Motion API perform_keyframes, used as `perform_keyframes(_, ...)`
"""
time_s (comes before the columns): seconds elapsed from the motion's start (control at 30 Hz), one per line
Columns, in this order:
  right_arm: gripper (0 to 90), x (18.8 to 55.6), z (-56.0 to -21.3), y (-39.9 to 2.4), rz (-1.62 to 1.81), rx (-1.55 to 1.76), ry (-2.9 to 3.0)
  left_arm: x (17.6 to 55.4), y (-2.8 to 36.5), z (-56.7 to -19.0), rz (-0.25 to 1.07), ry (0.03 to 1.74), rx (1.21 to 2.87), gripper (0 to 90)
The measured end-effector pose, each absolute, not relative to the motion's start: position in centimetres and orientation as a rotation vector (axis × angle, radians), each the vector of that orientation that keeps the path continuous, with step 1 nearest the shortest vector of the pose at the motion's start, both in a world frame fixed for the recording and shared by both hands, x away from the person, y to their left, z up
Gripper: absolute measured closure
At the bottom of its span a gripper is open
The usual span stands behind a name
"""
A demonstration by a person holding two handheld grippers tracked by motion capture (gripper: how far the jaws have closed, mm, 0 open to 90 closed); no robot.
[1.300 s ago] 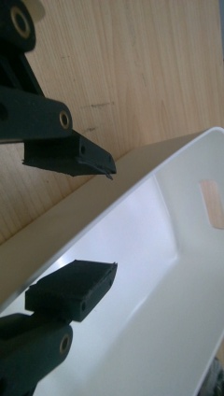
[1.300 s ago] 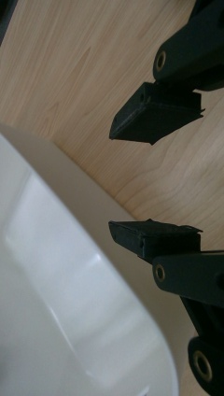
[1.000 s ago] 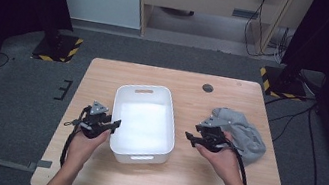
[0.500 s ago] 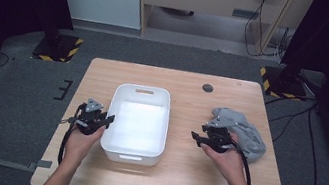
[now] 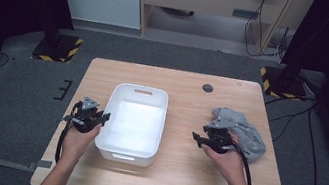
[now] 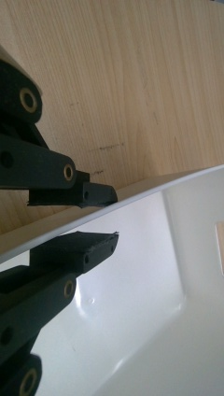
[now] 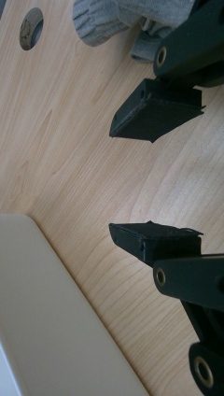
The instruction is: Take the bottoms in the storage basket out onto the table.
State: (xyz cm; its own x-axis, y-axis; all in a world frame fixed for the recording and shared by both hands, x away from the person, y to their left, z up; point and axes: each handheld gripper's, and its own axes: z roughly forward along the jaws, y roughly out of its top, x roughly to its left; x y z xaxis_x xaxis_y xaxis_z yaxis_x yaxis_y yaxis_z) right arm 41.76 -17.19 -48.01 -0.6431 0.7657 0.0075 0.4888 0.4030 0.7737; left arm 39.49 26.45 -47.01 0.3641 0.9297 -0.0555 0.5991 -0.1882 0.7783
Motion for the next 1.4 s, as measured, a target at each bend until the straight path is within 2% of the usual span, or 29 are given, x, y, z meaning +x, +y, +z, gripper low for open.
perform_keyframes(1.4, 41.5, 41.8, -48.6, -16.7, 1.069, 1.067, 2.329, 39.8, 30.9, -46.8, 0.562, 1.362, 1.882, 76.2)
